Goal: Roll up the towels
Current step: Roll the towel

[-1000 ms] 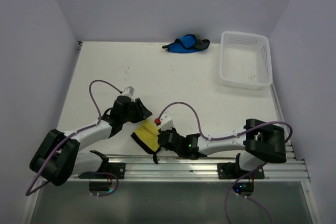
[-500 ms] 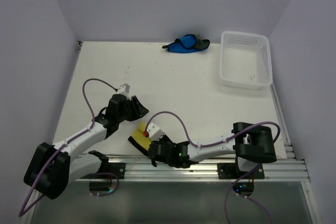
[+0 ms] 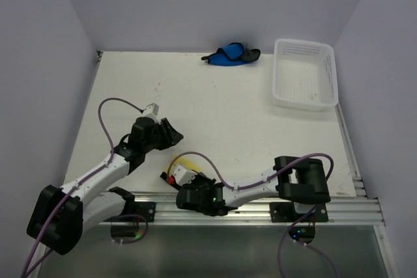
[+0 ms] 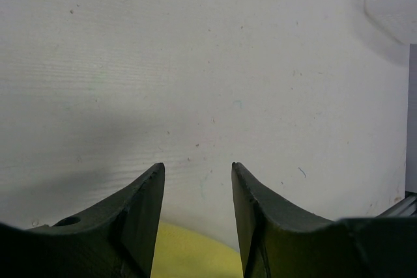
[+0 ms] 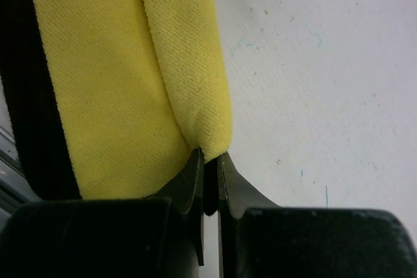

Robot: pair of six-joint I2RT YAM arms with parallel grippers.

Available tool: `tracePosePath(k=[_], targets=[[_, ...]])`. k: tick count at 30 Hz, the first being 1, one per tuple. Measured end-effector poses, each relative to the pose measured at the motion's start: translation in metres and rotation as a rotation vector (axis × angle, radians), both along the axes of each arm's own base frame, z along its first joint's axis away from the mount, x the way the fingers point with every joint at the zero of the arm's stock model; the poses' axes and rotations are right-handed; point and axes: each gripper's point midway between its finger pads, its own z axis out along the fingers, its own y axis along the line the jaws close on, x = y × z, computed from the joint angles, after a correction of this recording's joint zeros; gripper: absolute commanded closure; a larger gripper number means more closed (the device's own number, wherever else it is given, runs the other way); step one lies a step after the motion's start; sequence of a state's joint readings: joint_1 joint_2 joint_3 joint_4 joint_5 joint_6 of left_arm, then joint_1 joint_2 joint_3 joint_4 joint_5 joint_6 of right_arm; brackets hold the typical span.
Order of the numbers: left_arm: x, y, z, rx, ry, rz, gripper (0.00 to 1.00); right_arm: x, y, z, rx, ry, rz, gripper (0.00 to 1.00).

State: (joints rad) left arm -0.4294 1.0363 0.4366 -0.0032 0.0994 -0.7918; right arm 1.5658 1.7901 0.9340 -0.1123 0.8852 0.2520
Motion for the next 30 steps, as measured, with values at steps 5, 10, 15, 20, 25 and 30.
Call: tracePosePath(k=[5, 10, 15, 20, 25, 30], targets=[[-0.003, 0.001, 0.000, 0.000, 0.011, -0.001, 0.50, -0.003, -0.001, 0.002, -0.059, -0.060, 0.031, 1.00], [-0.008, -0.004, 0.010, -0.036, -0.003, -0.035, 0.45, -0.006, 0.001, -0.003, -0.080, -0.060, 0.052, 1.00], [-0.018, -0.008, 0.016, -0.060, 0.001, -0.069, 0.40, -0.008, 0.003, -0.006, -0.069, -0.030, 0.057, 1.00], [-0.035, -0.007, 0.005, -0.071, 0.090, -0.080, 0.38, -0.007, 0.004, -0.006, -0.041, -0.004, 0.048, 1.00], [-0.055, 0.001, -0.010, -0.042, 0.202, -0.065, 0.27, -0.010, 0.007, -0.008, -0.001, 0.029, 0.035, 1.00], [-0.061, 0.006, -0.002, -0.037, 0.209, -0.044, 0.27, -0.010, 0.011, -0.009, 0.033, 0.050, 0.022, 1.00]])
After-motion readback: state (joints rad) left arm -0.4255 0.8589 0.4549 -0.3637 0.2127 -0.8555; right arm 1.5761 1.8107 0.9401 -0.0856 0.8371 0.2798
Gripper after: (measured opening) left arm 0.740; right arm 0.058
